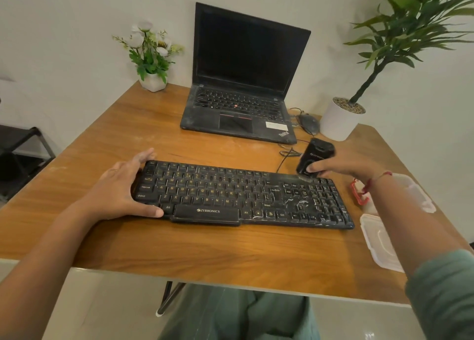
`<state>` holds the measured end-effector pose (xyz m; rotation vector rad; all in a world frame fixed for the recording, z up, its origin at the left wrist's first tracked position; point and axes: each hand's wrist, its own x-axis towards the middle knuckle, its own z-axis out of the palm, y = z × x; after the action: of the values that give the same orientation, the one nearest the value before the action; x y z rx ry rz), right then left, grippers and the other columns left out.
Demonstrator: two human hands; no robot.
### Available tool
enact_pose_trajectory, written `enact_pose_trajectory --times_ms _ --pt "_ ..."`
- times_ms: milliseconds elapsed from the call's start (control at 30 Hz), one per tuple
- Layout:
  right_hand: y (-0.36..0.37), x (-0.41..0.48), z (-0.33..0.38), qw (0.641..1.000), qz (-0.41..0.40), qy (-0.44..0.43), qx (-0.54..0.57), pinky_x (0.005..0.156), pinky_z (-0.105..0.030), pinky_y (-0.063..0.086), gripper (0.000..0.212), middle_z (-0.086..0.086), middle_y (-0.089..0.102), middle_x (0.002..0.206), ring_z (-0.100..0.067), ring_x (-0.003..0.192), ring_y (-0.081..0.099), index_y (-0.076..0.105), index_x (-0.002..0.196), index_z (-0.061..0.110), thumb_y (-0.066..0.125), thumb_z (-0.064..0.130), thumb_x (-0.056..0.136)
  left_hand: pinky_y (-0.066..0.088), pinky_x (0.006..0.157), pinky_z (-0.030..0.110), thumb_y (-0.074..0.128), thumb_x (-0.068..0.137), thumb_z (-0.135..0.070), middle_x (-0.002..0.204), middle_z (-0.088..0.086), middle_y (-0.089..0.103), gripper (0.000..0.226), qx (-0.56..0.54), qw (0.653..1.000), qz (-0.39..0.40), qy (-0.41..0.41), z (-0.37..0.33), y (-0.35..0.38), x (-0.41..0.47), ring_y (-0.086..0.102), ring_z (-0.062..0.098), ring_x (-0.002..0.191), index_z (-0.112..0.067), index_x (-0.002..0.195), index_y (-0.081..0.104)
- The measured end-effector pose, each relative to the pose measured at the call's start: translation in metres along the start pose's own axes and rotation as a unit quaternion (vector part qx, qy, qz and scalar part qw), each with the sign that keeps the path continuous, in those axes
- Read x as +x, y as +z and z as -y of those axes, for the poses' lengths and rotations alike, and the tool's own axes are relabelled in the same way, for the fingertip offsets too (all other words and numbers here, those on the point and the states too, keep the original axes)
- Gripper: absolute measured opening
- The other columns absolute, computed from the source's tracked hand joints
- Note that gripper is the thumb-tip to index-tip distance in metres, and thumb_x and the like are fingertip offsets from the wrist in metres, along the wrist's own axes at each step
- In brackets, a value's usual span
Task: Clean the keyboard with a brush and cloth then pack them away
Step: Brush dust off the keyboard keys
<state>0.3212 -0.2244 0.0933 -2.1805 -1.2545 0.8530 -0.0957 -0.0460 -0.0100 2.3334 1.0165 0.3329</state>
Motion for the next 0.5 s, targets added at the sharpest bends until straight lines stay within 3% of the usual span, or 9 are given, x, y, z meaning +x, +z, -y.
enact_pose_trajectory --times_ms 67,167,300,400,500 --pt "0.02 0.01 0.012 1.0 0.022 -0.017 0.002 0.082 -0.033 0.057 0.044 -0.011 0.066 0.107 -0.024 0.099 0.066 0.053 0.116 0.01 0.073 0.006 0.077 0.027 0.105 0.043 0.06 0.029 -0.092 0.15 -0.008 0.032 0.125 -0.001 1.0 0.0 -0.001 0.0 0.0 -0.001 0.033 0.019 0.129 -0.059 0.136 0.003" --pt "0.041 0.024 0.023 0.998 0.024 -0.022 0.051 0.071 -0.026 0.059 0.044 -0.006 0.063 0.106 -0.019 0.093 0.067 0.05 0.112 0.014 0.074 0.006 0.076 0.027 0.105 0.044 0.056 0.026 -0.095 0.15 -0.005 0.033 0.129 0.0 1.0 -0.004 -0.003 -0.001 0.0 -0.002 0.033 0.02 0.129 -0.056 0.138 0.004" --pt "0.018 0.021 0.007 1.0 0.011 0.004 0.019 0.068 -0.026 0.057 0.037 -0.007 0.067 0.102 -0.021 0.091 0.066 0.054 0.108 0.017 0.073 0.012 0.078 0.027 0.104 0.043 0.06 0.027 -0.091 0.15 -0.006 0.033 0.13 -0.001 1.0 -0.001 -0.006 -0.002 -0.001 -0.001 0.033 0.02 0.128 -0.055 0.139 0.004" --pt "0.0 0.015 -0.013 0.998 -0.04 0.052 0.008 0.054 -0.02 0.052 0.023 -0.015 0.069 0.097 -0.022 0.078 0.064 0.057 0.094 0.016 0.073 0.017 0.078 0.027 0.103 0.042 0.064 0.031 -0.084 0.149 -0.006 0.035 0.127 0.006 1.0 -0.006 -0.003 -0.001 0.0 -0.001 0.034 0.02 0.128 -0.054 0.14 0.005" --pt "0.008 0.015 -0.013 0.995 -0.086 0.058 0.01 0.051 -0.02 0.052 0.025 -0.013 0.07 0.095 -0.018 0.072 0.066 0.058 0.099 0.014 0.072 0.018 0.079 0.027 0.104 0.043 0.065 0.032 -0.083 0.149 -0.005 0.034 0.126 0.009 1.0 -0.003 -0.008 -0.001 0.001 0.0 0.034 0.021 0.128 -0.055 0.139 0.004"
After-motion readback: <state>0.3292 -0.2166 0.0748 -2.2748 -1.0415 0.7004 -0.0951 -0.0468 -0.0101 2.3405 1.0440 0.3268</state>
